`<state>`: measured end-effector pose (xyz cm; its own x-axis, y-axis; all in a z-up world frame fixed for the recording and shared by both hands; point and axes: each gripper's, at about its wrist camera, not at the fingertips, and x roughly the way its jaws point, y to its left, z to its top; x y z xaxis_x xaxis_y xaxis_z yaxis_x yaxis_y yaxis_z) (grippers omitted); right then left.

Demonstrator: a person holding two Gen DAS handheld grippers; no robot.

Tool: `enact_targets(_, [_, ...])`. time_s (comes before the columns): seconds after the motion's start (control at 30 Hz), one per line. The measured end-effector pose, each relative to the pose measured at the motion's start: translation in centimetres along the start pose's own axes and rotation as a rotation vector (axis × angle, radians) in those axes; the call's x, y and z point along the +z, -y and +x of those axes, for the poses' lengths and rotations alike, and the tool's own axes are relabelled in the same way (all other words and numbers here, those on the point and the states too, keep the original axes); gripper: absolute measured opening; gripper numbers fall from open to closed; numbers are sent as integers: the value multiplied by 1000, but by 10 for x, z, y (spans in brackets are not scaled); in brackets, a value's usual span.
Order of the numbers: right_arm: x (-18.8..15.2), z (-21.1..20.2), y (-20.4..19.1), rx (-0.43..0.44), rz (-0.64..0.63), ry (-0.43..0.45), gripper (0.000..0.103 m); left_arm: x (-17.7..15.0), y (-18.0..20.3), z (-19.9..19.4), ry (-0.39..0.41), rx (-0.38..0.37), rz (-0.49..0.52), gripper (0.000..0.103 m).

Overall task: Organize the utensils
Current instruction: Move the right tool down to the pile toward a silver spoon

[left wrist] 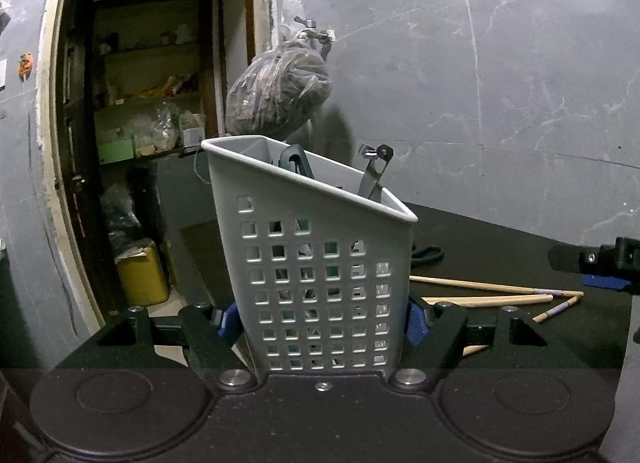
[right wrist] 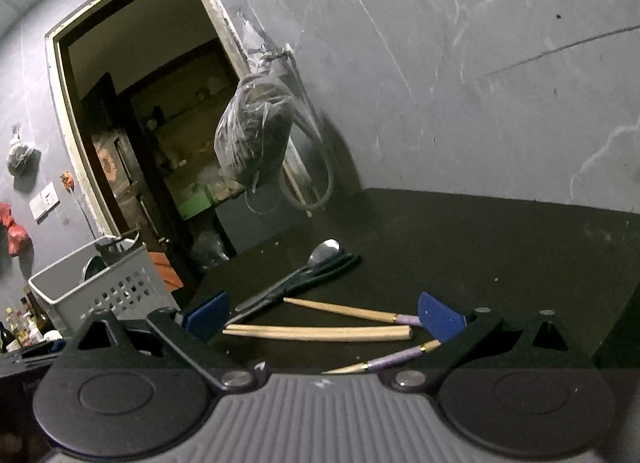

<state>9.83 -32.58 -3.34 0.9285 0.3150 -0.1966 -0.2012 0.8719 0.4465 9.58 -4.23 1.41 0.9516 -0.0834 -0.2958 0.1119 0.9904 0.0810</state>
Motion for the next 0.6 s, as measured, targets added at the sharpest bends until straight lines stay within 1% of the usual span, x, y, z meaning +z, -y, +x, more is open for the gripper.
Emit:
enact_targets(0.3, [-3,10,16,25,27,-60,103,-4,11,-5,15,46,-11,77])
enact_targets(0.43, [3,15,18,-2,6,-71,103,-6,12,-5,26,49,-12,77])
enact_targets(0.53, [13,26,17,-42,-12,-100,103,-6,11,-4,24,42,-7,77])
enact_targets(0.6, [22,35,17,-53,-24,-121,103,-7,10,-3,24,38,-7,77])
